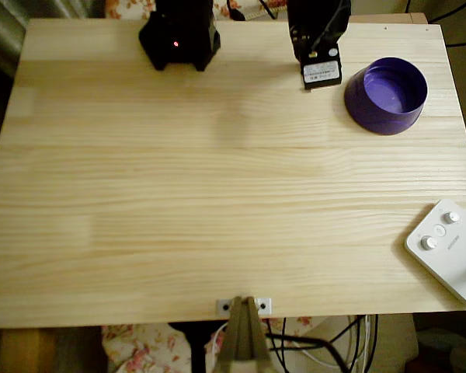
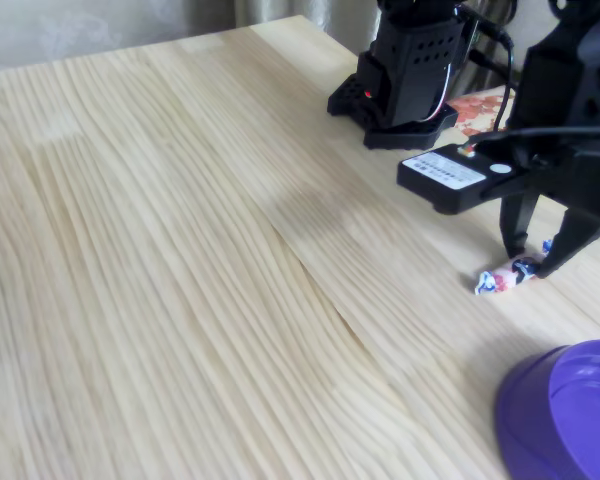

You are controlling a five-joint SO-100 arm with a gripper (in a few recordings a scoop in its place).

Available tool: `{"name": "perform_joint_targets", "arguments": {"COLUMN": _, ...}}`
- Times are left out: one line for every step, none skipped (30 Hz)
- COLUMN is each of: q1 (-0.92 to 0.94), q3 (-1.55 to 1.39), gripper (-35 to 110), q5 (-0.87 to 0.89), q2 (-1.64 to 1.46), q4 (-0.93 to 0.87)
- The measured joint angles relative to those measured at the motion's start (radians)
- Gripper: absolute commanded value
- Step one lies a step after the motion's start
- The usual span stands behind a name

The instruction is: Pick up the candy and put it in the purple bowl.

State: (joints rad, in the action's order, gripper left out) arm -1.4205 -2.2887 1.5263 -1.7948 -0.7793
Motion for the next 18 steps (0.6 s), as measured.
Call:
{"name": "perform_joint_targets", "arguments": {"q1": 0.0, "q3": -0.005, "gripper": -1, "q5": 0.0, "q2": -0.002, "q4": 0.005}}
{"name": "perform_joint_targets", "arguments": {"q1": 0.0, "q3": -0.012, "gripper": -1, "q5": 0.0, "q2": -0.009, "q4": 0.008}}
{"name": "perform_joint_targets", "arguments": {"q1": -0.002, "q3": -0.018, "gripper": -1, "q5": 0.0, "q2": -0.015, "q4": 0.012}}
{"name": "perform_joint_targets", "arguments": {"q1": -0.002, "q3": -0.021, "gripper": -1, "q5": 0.0, "q2": -0.017, "q4": 0.015}}
{"name": "perform_joint_targets", "arguments": {"q1": -0.003, "q3": -0.021, "gripper": -1, "q5": 0.0, "q2": -0.02, "q4": 0.014}}
{"name": "perform_joint_targets", "arguments": {"q1": -0.005, "q3": -0.025, "gripper": -1, "q5": 0.0, "q2": -0.031, "q4": 0.005}}
{"name": "perform_joint_targets", "arguments": {"q1": -0.008, "q3": -0.037, "gripper": 0, "q5": 0.0, "q2": -0.044, "q4": -0.009}}
{"name": "perform_joint_targets", "arguments": {"q1": -0.009, "q3": -0.04, "gripper": 0, "q5": 0.0, "q2": -0.058, "q4": -0.037}}
{"name": "perform_joint_targets", "arguments": {"q1": -0.009, "q3": -0.041, "gripper": 0, "q5": 0.0, "q2": -0.067, "q4": -0.058}}
{"name": "perform_joint_targets", "arguments": {"q1": -0.008, "q3": -0.041, "gripper": 0, "q5": 0.0, "q2": -0.08, "q4": -0.084}}
{"name": "perform_joint_targets", "arguments": {"q1": -0.006, "q3": -0.041, "gripper": 0, "q5": 0.0, "q2": -0.095, "q4": -0.107}}
{"name": "perform_joint_targets", "arguments": {"q1": -0.003, "q3": -0.041, "gripper": 0, "q5": 0.0, "q2": -0.115, "q4": -0.129}}
{"name": "perform_joint_targets", "arguments": {"q1": 0.005, "q3": -0.041, "gripper": 0, "q5": 0.0, "q2": -0.14, "q4": -0.146}}
{"name": "perform_joint_targets", "arguments": {"q1": 0.012, "q3": -0.041, "gripper": 0, "q5": 0.0, "q2": -0.163, "q4": -0.166}}
{"name": "perform_joint_targets", "arguments": {"q1": 0.023, "q3": -0.041, "gripper": 0, "q5": 0.0, "q2": -0.187, "q4": -0.184}}
{"name": "perform_joint_targets", "arguments": {"q1": 0.035, "q3": -0.041, "gripper": 0, "q5": 0.0, "q2": -0.212, "q4": -0.196}}
{"name": "perform_joint_targets", "arguments": {"q1": 0.052, "q3": -0.041, "gripper": 0, "q5": 0.0, "q2": -0.241, "q4": -0.209}}
{"name": "perform_joint_targets", "arguments": {"q1": 0.069, "q3": -0.041, "gripper": 0, "q5": 0.0, "q2": -0.265, "q4": -0.218}}
